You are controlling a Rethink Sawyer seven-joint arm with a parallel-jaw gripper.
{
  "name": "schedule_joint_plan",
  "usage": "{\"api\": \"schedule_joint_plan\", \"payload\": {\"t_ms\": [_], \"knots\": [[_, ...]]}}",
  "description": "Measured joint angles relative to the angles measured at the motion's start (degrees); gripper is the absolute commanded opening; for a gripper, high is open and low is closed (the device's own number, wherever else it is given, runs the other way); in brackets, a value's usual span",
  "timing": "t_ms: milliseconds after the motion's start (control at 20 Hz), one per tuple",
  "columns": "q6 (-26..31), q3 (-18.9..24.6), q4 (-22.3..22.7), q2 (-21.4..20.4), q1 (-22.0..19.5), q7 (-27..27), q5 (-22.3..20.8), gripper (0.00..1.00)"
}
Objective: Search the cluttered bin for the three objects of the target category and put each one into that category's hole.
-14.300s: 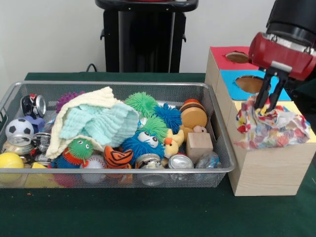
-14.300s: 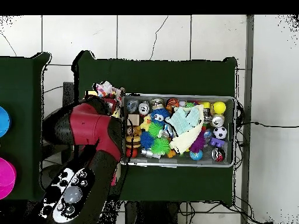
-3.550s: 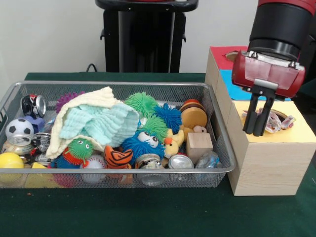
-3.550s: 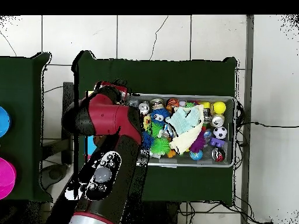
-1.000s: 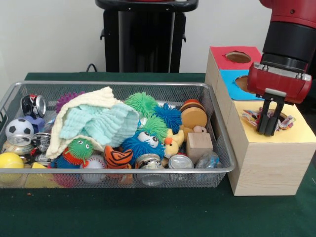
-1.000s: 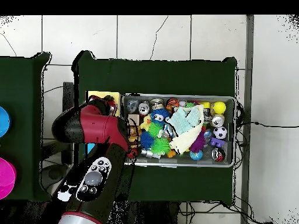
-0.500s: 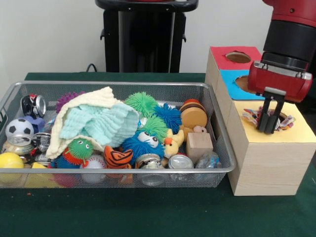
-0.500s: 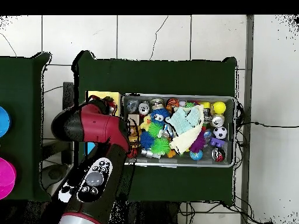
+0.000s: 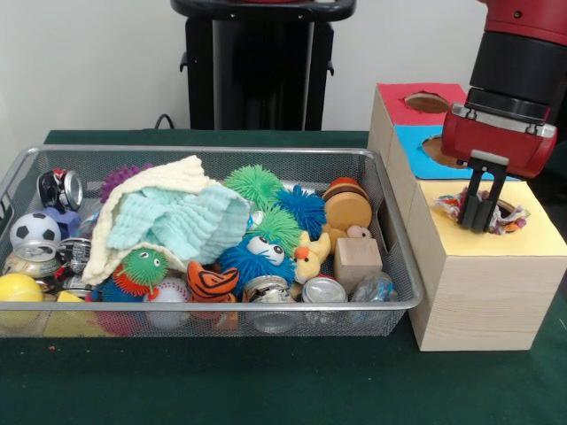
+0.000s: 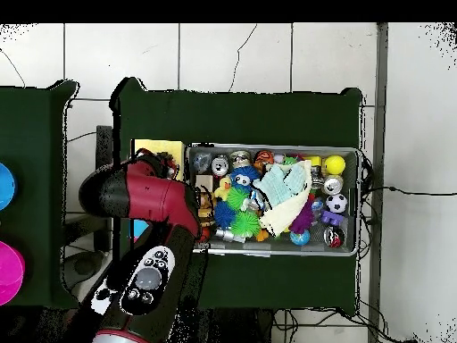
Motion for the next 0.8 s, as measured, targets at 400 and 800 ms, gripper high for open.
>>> {"api": "schedule_joint_plan", "payload": {"t_ms": [400,800], "knots": [[0.0,0.24,0.85,-0.28,0.12,0.0,1.7,0.0],[1.35,1.05,1.53,-0.92,0.26,0.0,2.57,0.0]]}}
